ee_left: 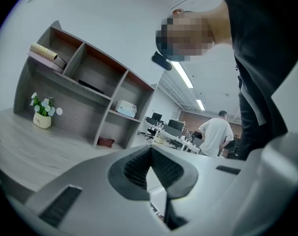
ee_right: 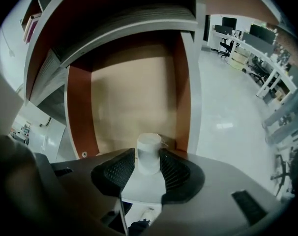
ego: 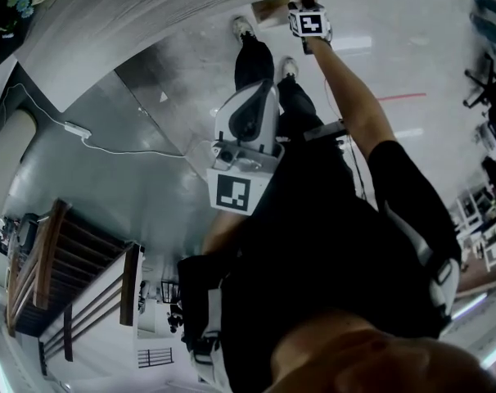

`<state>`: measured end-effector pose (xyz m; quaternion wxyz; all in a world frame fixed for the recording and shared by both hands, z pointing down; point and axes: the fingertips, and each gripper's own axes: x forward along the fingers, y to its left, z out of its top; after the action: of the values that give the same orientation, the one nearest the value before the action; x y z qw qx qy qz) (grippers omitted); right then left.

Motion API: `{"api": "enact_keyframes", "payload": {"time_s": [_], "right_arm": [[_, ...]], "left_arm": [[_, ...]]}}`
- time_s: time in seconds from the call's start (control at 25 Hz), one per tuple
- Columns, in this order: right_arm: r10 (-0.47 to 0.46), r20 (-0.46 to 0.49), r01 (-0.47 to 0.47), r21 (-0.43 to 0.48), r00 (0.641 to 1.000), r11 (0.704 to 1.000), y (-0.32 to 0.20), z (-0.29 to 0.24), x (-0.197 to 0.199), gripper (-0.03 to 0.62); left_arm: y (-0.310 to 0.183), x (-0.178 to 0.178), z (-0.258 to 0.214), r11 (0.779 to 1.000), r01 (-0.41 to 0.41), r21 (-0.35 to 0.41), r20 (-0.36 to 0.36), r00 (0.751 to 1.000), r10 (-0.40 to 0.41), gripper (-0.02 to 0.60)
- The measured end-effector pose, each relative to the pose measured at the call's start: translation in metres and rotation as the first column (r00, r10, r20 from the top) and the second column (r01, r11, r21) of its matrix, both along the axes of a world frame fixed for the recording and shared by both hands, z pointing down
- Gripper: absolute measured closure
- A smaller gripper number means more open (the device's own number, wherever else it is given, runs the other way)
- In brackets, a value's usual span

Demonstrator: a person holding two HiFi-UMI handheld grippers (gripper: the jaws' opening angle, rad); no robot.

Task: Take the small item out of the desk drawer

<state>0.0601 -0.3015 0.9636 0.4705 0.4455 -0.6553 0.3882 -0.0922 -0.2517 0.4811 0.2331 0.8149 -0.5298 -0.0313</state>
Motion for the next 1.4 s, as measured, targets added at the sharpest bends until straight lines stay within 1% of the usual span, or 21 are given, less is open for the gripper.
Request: {"api": "enact_keyframes", "payload": {"time_s": [0.08,0.12,0.24,0.44,0.6,1.0,1.28,1.4], "right_arm": [[0.013,0.027,-0.012,-0.028,1.000,1.000,0.006,0.002,-0.010,0.454],[0.016,0.022,-0.016,-0.027,1.000,1.000,0.006,0.003,-0.011,0.454],[0.015,-0.008,-0.015,-0.001,1.000,1.000,0.003,0.004,-0.007,0.454],[0.009,-0.011,-0.009,0.007,1.000,1.000,0.004,-0.002,-0.007,0.459],[0.004,0.015,-0.005,0.029,1.000,1.000,0.003,-0.019,-0.011,0.461],[-0.037,0.071,0.027,0.138,0.997,0.990,0.001,-0.076,-0.015,0.462],[-0.061,0.080,0.042,0.223,0.995,0.974,0.003,-0.142,-0.003,0.464],[-0.075,0.123,0.040,0.268,0.990,0.963,0.006,-0.162,-0.003,0.464]], "left_arm": [[0.000,-0.001,0.001,1.000,0.004,-0.001,-0.001,1.000,-0.004,0.583],[0.000,-0.001,0.001,1.000,0.005,-0.001,-0.001,1.000,-0.005,0.583],[0.001,-0.003,0.004,1.000,0.005,-0.001,0.002,1.000,-0.005,0.583],[0.006,-0.005,0.003,1.000,0.008,0.002,0.002,1.000,-0.008,0.583],[0.012,-0.003,-0.003,1.000,0.008,0.019,0.003,1.000,-0.008,0.583],[0.036,0.006,-0.037,0.995,0.029,0.091,0.016,0.999,-0.030,0.583],[0.061,0.025,-0.061,0.992,0.031,0.126,0.032,0.999,-0.035,0.583],[0.072,0.030,-0.073,0.988,0.040,0.146,0.035,0.998,-0.046,0.583]]}}
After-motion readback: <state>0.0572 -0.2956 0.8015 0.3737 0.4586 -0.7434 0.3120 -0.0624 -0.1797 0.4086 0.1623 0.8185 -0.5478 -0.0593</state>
